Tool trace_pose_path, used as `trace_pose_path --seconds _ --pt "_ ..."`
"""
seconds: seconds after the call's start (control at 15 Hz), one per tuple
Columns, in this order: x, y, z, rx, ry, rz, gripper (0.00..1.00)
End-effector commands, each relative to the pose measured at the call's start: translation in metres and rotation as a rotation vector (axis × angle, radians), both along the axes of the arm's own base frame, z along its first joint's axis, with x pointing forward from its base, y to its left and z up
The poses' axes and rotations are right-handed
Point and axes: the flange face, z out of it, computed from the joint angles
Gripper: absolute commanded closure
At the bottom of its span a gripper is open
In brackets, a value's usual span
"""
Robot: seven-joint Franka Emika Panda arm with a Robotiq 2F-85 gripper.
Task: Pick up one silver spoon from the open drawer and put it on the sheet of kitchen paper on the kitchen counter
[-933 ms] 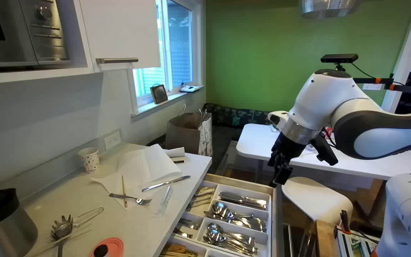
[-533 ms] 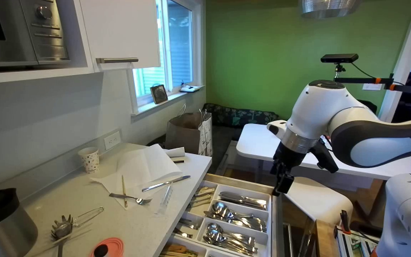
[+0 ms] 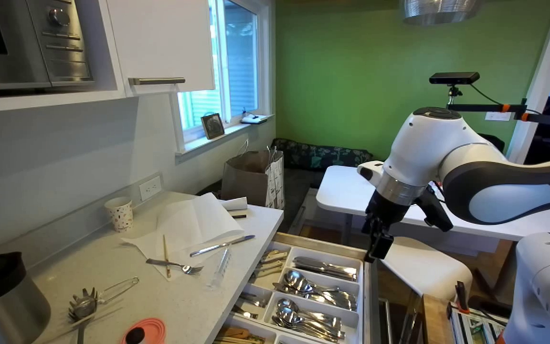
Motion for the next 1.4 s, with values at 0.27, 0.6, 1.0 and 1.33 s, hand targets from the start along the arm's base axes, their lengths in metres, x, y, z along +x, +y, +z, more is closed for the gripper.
trace_pose_path --seconds 0.27,0.6,1.0,1.33 --pt "0.028 0.011 -0.014 0.016 0.031 0.003 0.0" --pt "0.051 0.022 -0.06 0.012 0.117 0.03 0.0" --pt "0.077 0.014 -0.11 0.024 0.115 0.004 0.0" --pt "0.093 0.004 -0.149 0.051 0.107 -0.091 0.0"
